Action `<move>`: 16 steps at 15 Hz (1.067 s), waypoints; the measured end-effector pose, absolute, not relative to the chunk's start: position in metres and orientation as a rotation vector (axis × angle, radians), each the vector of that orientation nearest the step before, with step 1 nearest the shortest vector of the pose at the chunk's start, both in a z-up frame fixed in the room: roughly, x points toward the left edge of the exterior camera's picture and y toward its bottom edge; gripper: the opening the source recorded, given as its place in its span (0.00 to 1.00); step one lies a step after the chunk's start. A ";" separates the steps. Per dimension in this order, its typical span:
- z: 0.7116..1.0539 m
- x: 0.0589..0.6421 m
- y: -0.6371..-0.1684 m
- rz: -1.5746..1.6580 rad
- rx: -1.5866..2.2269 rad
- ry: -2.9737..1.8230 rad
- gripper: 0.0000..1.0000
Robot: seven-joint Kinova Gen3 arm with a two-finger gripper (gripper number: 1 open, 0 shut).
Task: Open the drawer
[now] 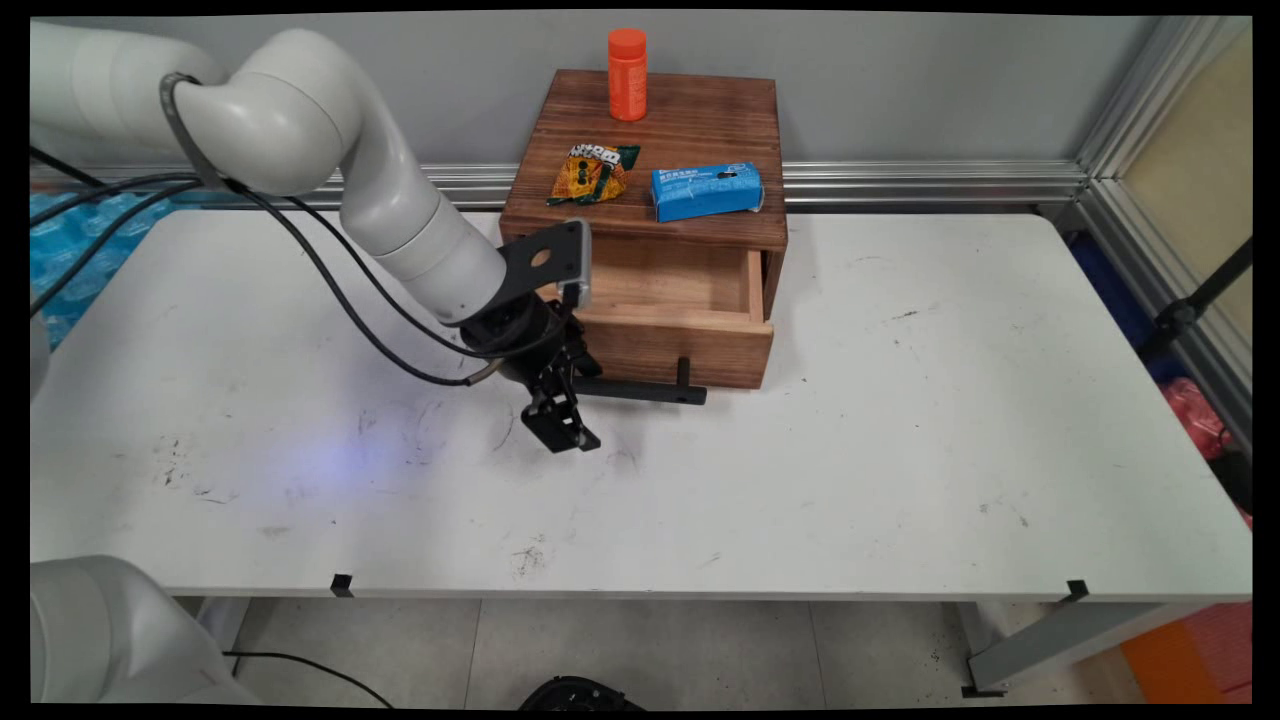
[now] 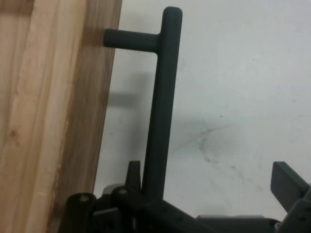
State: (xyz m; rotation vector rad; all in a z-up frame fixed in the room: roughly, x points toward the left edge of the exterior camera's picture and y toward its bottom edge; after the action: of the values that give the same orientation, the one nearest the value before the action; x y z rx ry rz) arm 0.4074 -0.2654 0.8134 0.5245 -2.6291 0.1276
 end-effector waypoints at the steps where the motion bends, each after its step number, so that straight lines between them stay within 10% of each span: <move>1: 0.814 0.407 -0.264 0.124 0.524 -2.629 1.00; 16: 0.813 0.400 -0.231 0.043 0.517 -2.638 1.00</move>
State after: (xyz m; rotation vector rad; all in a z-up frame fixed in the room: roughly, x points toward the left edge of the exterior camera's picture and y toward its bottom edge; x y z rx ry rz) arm 0.4002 -0.2314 0.8129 0.5168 -2.6383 0.0431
